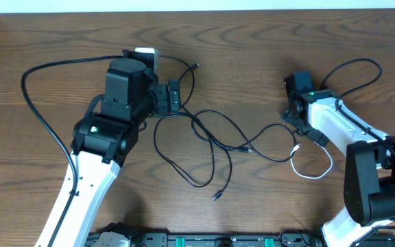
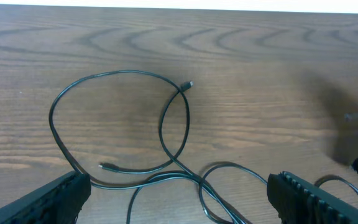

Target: Untangle cables

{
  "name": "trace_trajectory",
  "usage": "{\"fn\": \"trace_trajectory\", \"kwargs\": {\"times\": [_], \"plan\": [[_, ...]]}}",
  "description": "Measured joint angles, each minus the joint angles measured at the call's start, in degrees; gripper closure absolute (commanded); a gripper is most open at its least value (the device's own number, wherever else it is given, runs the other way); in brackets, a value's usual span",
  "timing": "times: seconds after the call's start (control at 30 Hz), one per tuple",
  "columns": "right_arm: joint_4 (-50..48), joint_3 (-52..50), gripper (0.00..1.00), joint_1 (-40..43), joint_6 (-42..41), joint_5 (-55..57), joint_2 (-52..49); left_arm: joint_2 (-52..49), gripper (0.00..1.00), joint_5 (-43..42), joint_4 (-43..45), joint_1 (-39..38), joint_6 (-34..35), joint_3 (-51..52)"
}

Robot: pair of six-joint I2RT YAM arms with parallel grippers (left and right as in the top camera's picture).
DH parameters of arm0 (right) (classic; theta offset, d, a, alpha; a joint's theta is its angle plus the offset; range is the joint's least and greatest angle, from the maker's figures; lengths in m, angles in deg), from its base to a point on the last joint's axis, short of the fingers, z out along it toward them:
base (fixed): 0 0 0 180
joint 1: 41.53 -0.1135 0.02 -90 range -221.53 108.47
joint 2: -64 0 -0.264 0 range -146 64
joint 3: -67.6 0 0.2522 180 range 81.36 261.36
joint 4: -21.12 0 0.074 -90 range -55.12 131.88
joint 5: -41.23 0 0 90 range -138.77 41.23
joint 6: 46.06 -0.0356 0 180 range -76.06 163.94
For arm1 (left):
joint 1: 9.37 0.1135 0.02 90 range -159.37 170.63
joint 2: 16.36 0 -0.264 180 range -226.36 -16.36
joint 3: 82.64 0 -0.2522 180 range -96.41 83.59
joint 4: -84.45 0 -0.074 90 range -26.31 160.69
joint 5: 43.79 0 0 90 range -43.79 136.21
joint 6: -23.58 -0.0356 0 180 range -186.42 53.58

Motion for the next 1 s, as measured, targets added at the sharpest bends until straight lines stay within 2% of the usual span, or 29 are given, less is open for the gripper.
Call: {"fn": "trace_trajectory", "kwargs": {"times": [0.2,0.27,0.37,0.47,0.53,0.67,1.0], "plan": [[-2.8,-1.7,0.06,0.9,-1.3,1.2,0.0,-0.5,0.04,0.0,0.0,0.0,0.0,0.0],[-3.6,-2.1,0.09,1.3,-1.4,1.6,0.0,-0.5,0.04,0.0,0.0,0.0,0.0,0.0],[-4.8,-2.8,0.21,2.3,-1.5,1.8,0.0,-0.5,0.04,0.0,0.0,0.0,0.0,0.0],[-6.1,-3.7,0.36,3.3,-1.7,2.1,0.0,-0.5,0.04,0.0,0.0,0.0,0.0,0.0],[-6.9,-4.2,0.51,3.8,-1.9,2.3,0.0,-0.5,0.04,0.0,0.0,0.0,0.0,0.0],[-7.4,-4.7,0.99,4.4,-2.1,2.1,0.0,-0.5,0.04,0.0,0.0,0.0,0.0,0.0],[-7.3,-4.9,0.99,4.7,-0.9,1.3,0.1,-0.5,0.04,0.0,0.0,0.0,0.0,0.0]]}}
